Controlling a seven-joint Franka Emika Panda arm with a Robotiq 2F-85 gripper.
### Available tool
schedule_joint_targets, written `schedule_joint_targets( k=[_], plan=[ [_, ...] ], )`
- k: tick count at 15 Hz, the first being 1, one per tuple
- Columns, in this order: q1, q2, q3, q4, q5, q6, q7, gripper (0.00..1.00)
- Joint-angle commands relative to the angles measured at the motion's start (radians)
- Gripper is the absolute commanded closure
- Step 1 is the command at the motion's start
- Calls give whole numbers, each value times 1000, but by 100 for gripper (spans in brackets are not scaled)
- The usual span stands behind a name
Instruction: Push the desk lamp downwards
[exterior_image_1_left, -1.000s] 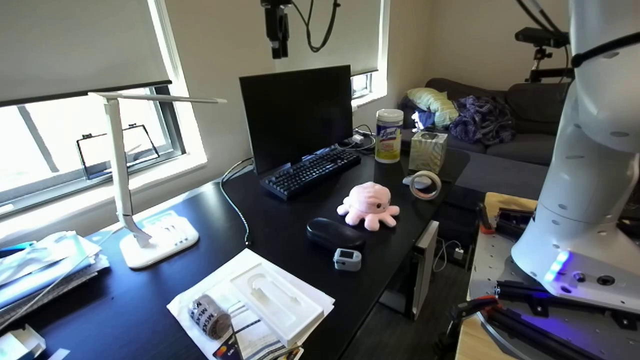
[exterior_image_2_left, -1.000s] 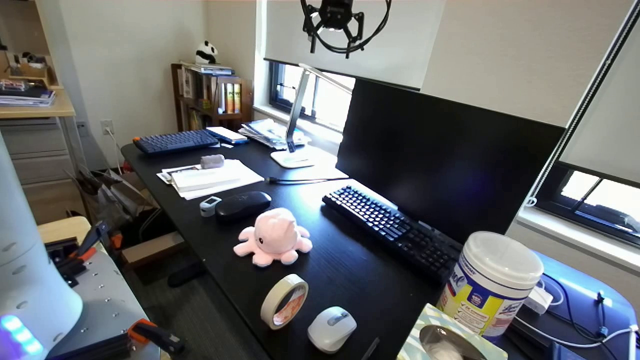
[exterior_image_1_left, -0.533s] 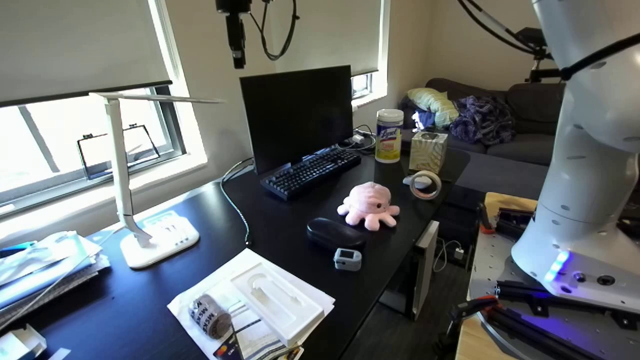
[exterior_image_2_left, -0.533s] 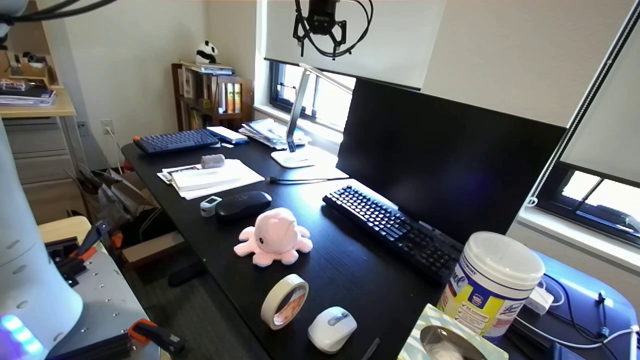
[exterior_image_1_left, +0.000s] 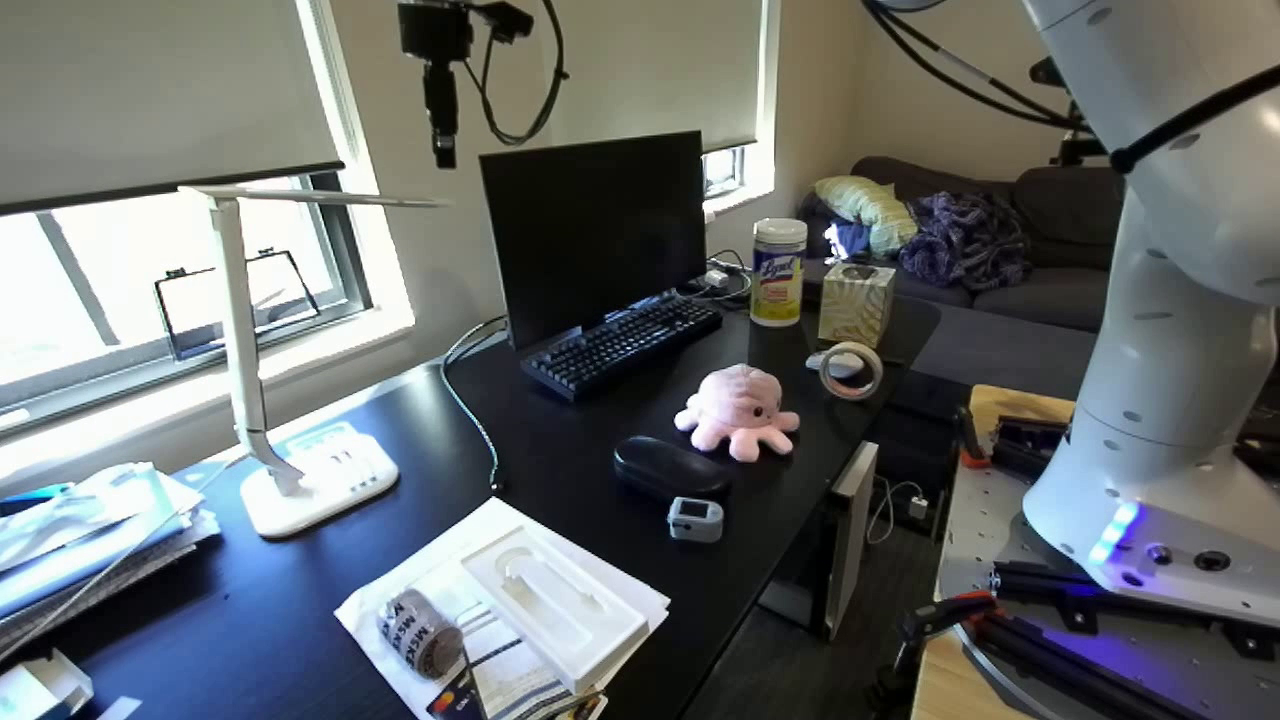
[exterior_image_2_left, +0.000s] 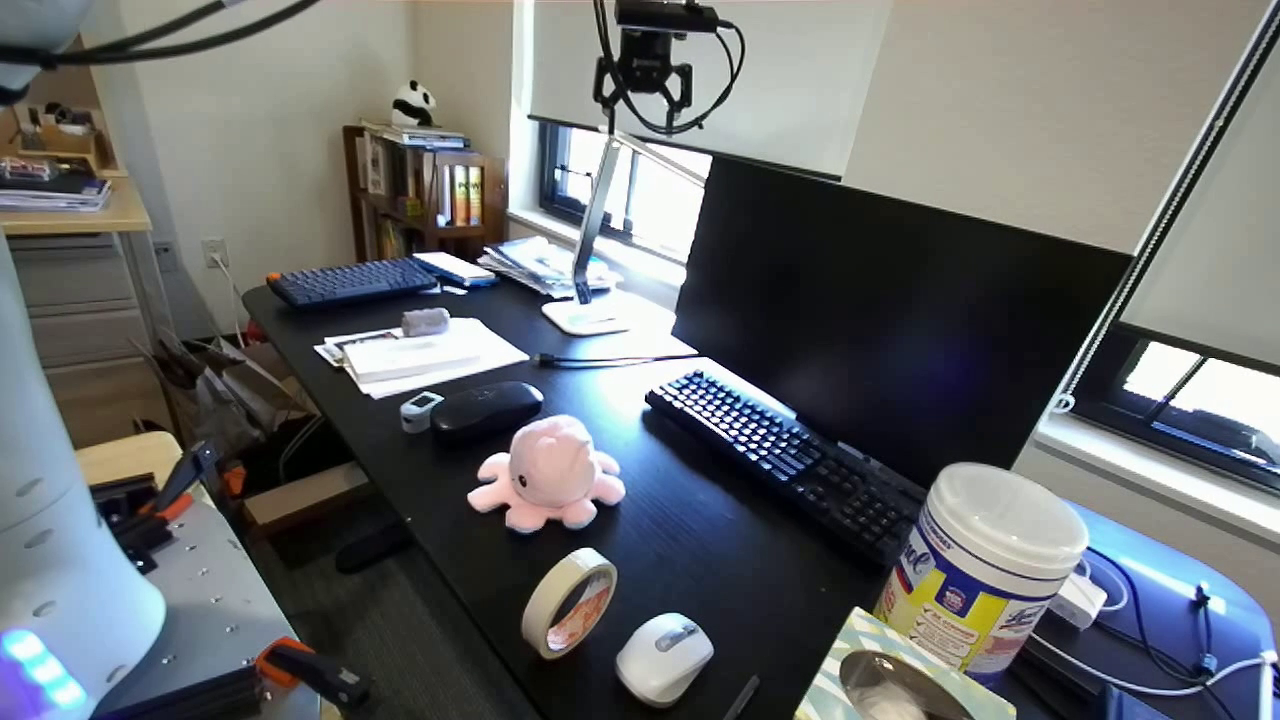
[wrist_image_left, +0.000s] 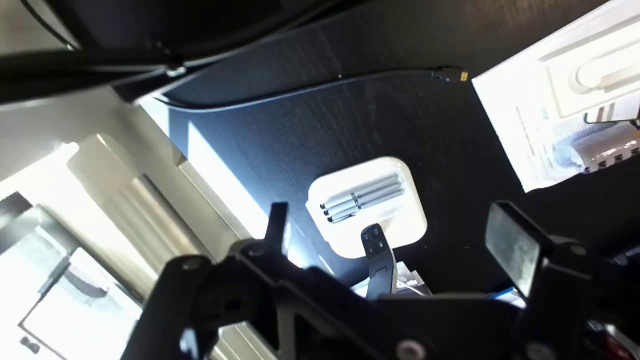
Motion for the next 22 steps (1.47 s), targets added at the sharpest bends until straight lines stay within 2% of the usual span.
schedule_joint_targets(
  k=[1, 7, 10, 19, 22],
  plan=[
    [22, 114, 10, 136, -27, 41, -105, 0],
    [45, 221, -7, 261, -68, 91, -191, 0],
    [29, 263, 17, 313, -33, 64, -251, 0],
    [18, 337, 41, 380, -12, 66, -388, 0],
    [32, 285, 16, 355, -34, -31, -338, 0]
  ],
)
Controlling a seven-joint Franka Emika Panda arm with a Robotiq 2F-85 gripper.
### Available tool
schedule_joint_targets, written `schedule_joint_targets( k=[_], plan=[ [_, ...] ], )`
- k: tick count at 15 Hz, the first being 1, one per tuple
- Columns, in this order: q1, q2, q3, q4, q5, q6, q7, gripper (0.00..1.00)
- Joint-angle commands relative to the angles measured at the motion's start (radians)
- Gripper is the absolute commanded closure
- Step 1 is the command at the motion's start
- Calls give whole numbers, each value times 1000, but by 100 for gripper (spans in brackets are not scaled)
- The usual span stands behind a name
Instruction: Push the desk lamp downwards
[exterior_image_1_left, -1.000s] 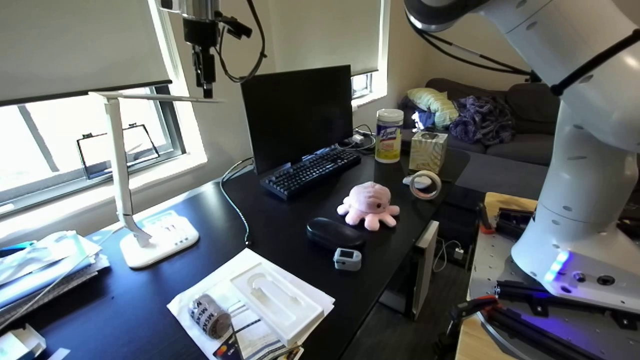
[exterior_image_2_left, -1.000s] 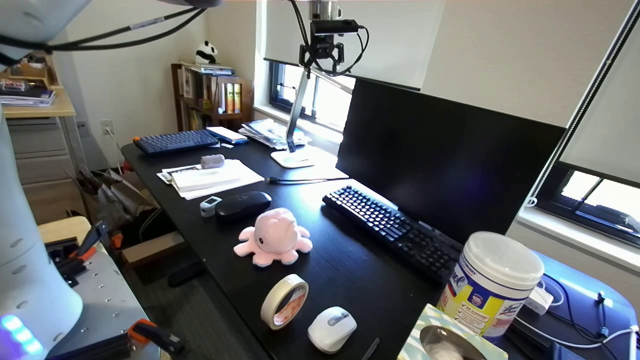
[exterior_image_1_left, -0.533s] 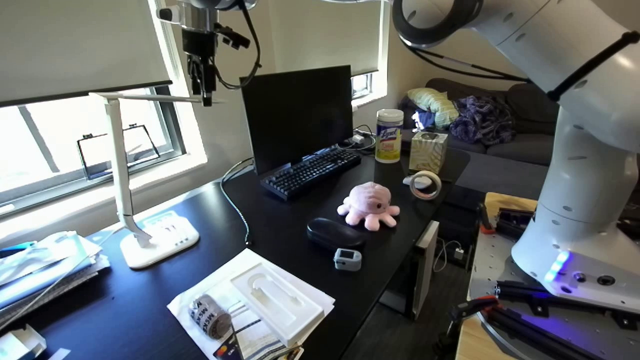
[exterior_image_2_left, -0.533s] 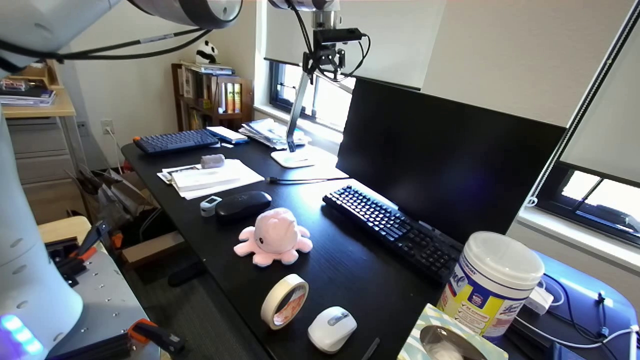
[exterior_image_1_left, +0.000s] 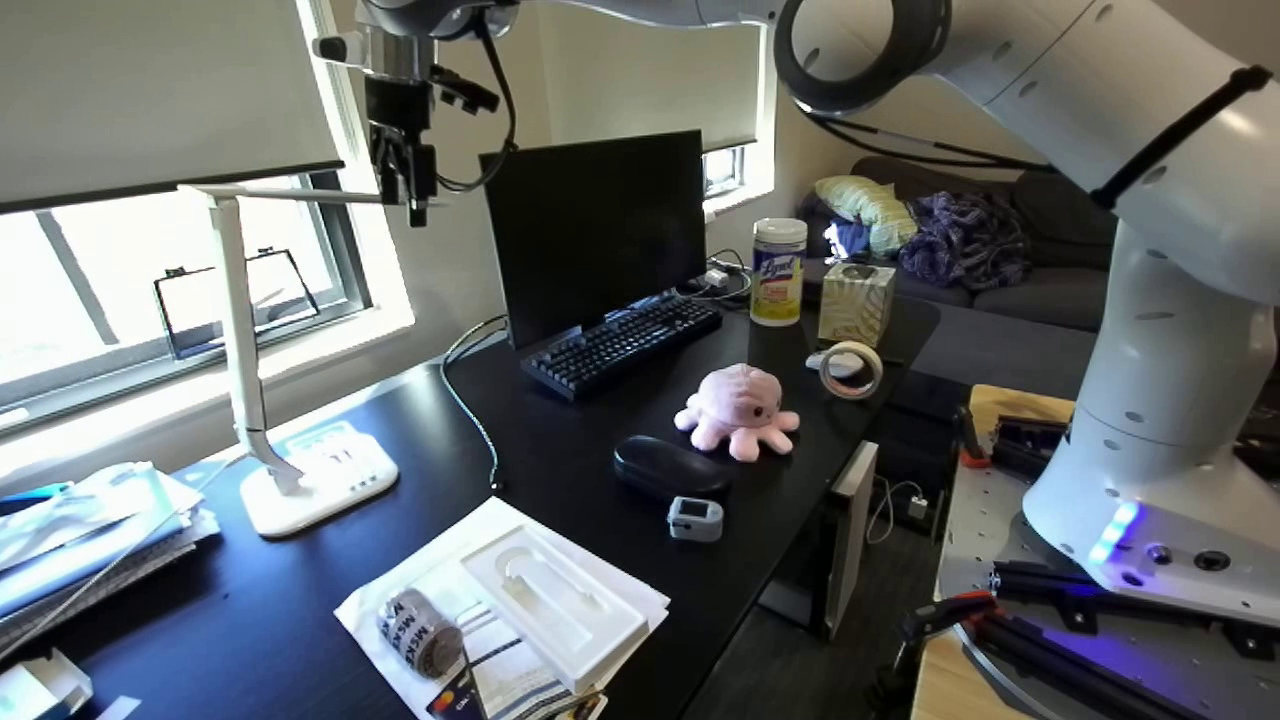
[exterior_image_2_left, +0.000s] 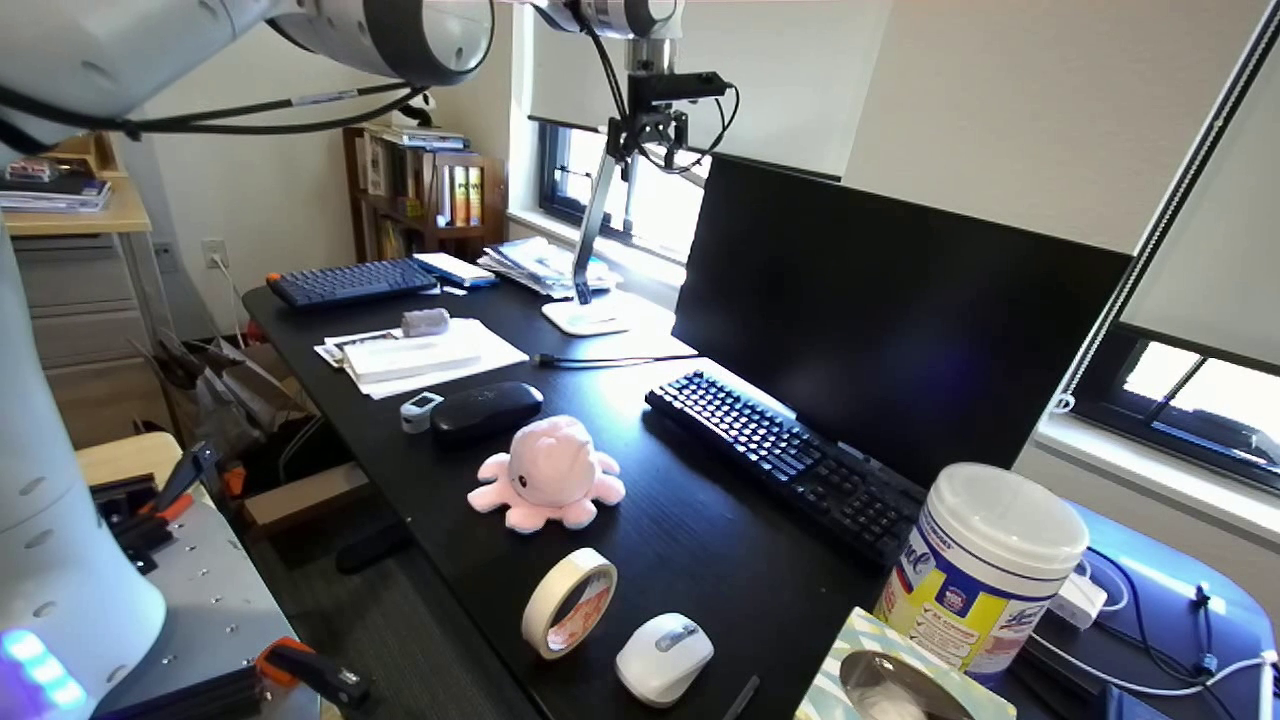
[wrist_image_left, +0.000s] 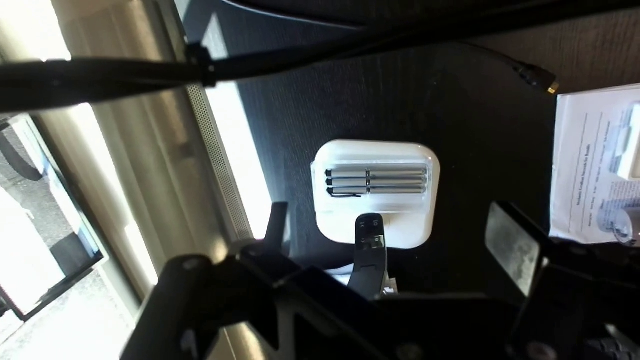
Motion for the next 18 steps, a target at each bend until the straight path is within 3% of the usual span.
schedule_joint_targets(
  k=[1, 3, 18],
  plan=[
    [6, -30, -10, 30, -7, -126, 18, 0],
    [10, -45, -13, 30, -10, -159, 25, 0],
    [-5, 60, -21, 91, -2, 23, -17, 0]
  ],
)
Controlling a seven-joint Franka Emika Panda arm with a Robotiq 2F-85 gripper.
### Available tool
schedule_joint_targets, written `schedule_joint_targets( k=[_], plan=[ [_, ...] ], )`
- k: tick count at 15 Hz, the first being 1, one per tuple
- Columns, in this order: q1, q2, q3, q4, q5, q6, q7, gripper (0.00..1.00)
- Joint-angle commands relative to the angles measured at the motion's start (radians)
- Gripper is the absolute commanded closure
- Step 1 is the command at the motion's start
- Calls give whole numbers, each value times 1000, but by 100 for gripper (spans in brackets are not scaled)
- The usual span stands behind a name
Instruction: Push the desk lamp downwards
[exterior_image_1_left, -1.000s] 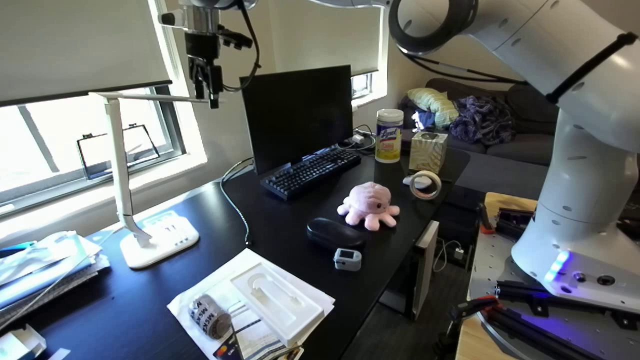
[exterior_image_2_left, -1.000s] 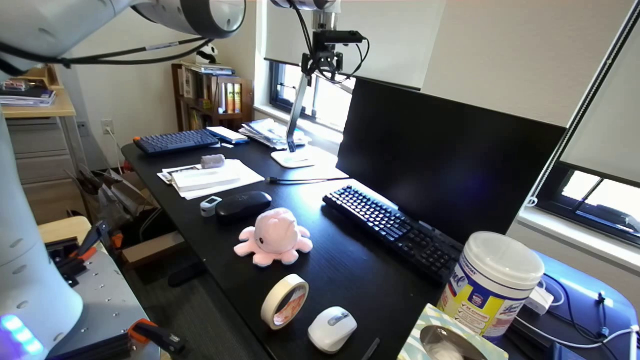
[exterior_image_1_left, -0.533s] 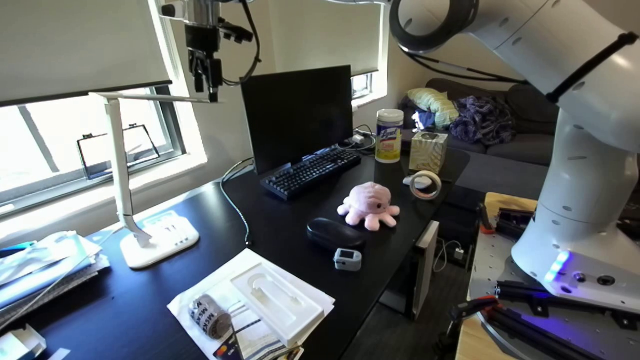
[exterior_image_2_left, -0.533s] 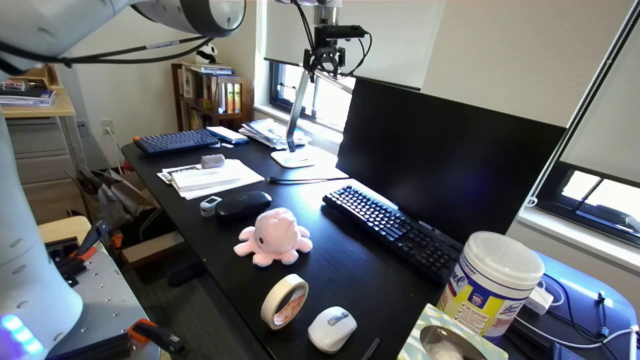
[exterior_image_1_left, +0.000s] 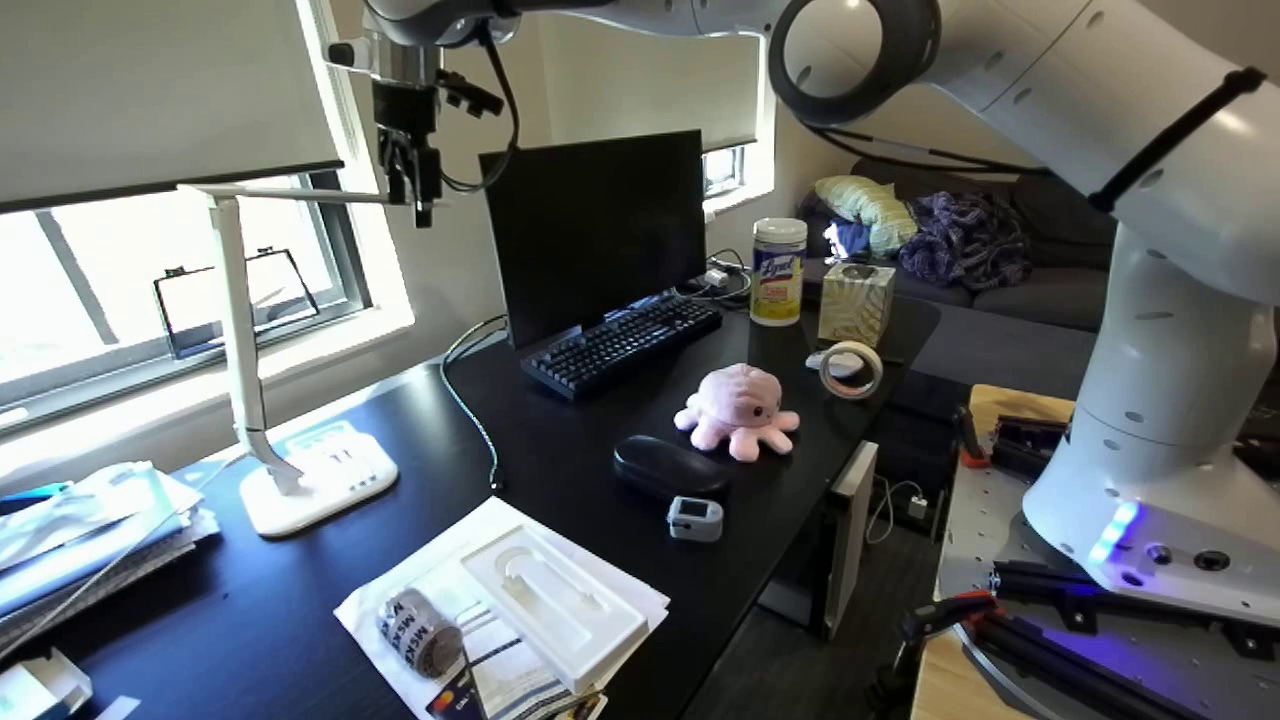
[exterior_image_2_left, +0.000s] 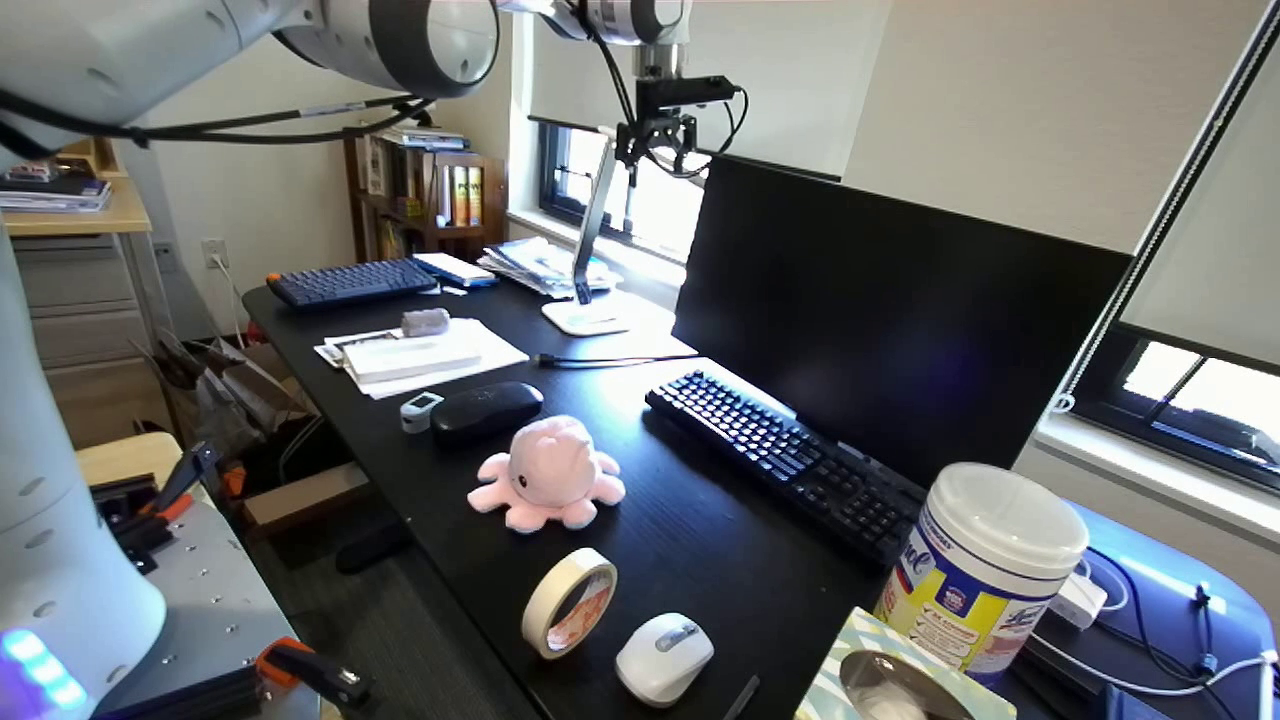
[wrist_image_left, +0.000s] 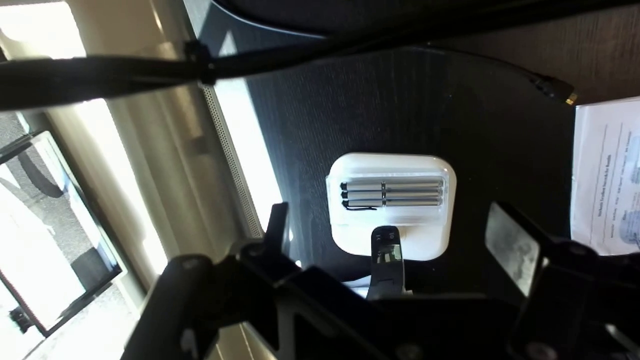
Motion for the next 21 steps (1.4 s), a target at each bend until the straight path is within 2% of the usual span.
schedule_joint_targets(
  k=[1, 6, 14, 21],
  plan=[
    [0, 23, 4, 51, 1, 16, -23, 0],
    [19, -13, -26, 57, -23, 14, 39, 0],
    [-9, 41, -3, 102, 12, 30, -27, 0],
    [-13, 85, 25, 108, 26, 36, -144, 0]
  ],
)
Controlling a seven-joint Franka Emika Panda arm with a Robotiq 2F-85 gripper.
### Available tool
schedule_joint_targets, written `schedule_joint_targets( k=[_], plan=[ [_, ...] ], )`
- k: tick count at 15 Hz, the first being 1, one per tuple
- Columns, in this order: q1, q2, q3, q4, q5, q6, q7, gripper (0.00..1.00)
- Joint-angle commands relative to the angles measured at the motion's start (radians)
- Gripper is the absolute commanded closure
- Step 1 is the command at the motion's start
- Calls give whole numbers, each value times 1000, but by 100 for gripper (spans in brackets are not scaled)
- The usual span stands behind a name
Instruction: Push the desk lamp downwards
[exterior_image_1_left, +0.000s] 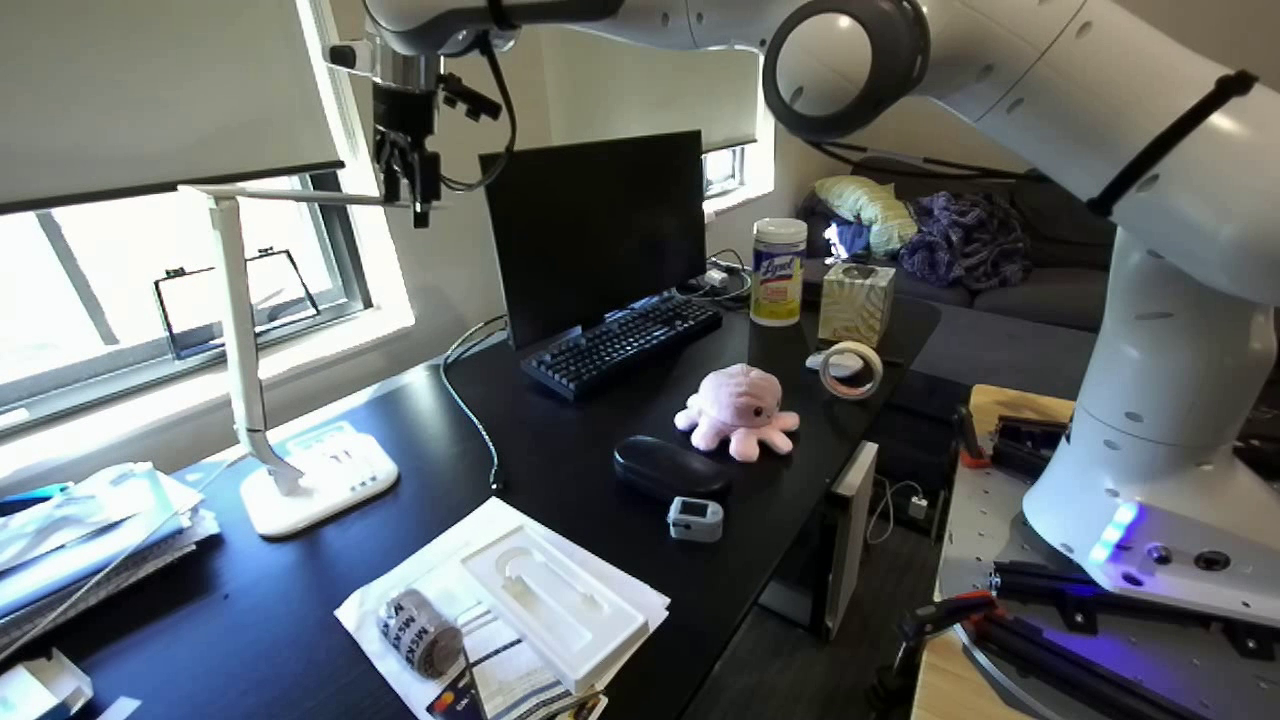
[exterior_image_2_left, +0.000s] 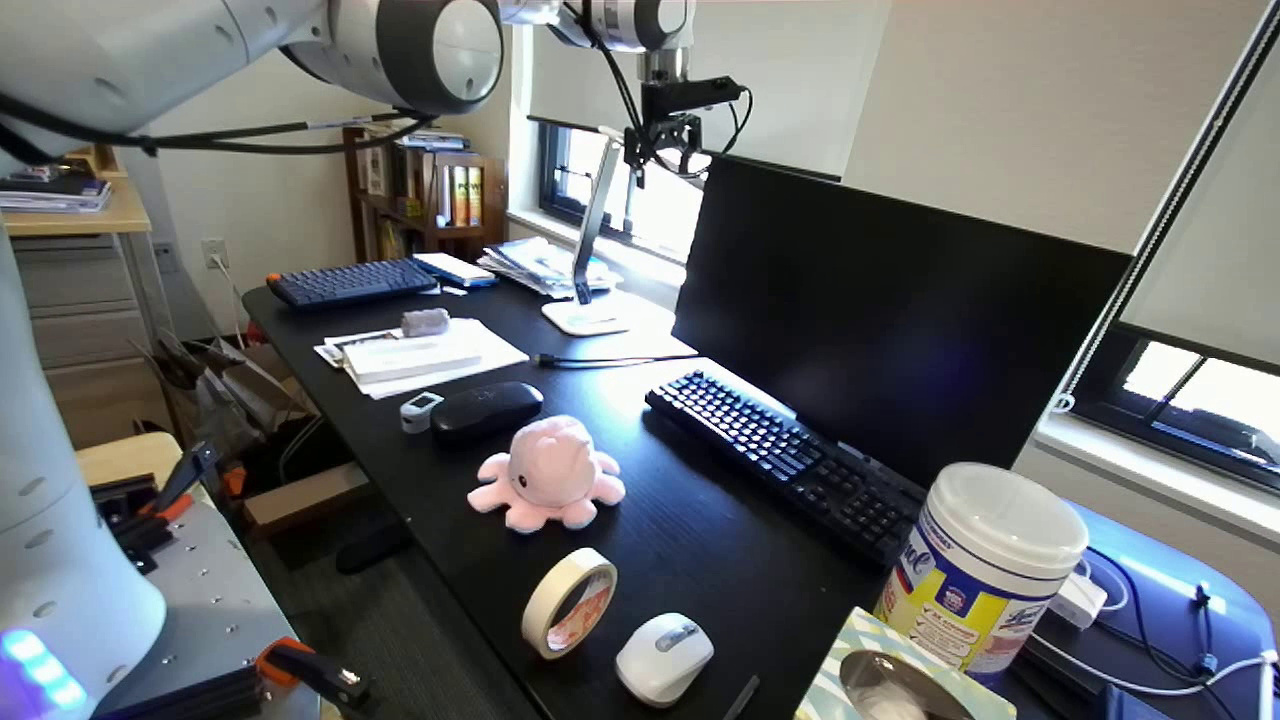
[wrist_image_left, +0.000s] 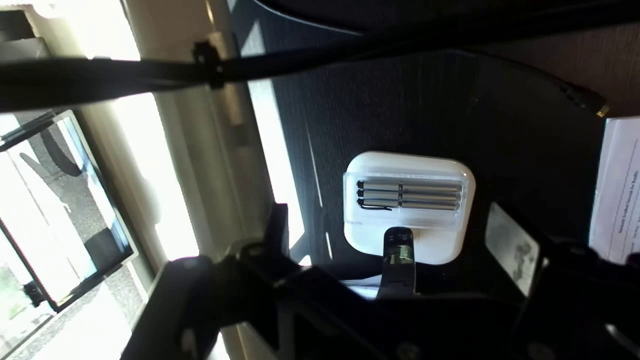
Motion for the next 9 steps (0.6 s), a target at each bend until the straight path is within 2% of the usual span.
schedule_joint_targets(
  k=[1, 5, 7, 9],
  plan=[
    [-11, 49, 41, 57, 32, -4, -96, 0],
    [-7, 58, 70, 59, 57, -20, -131, 0],
    [-1, 31, 56, 47, 45, -72, -95, 0],
    [3, 10, 34, 51, 27, -68, -67, 0]
  ],
)
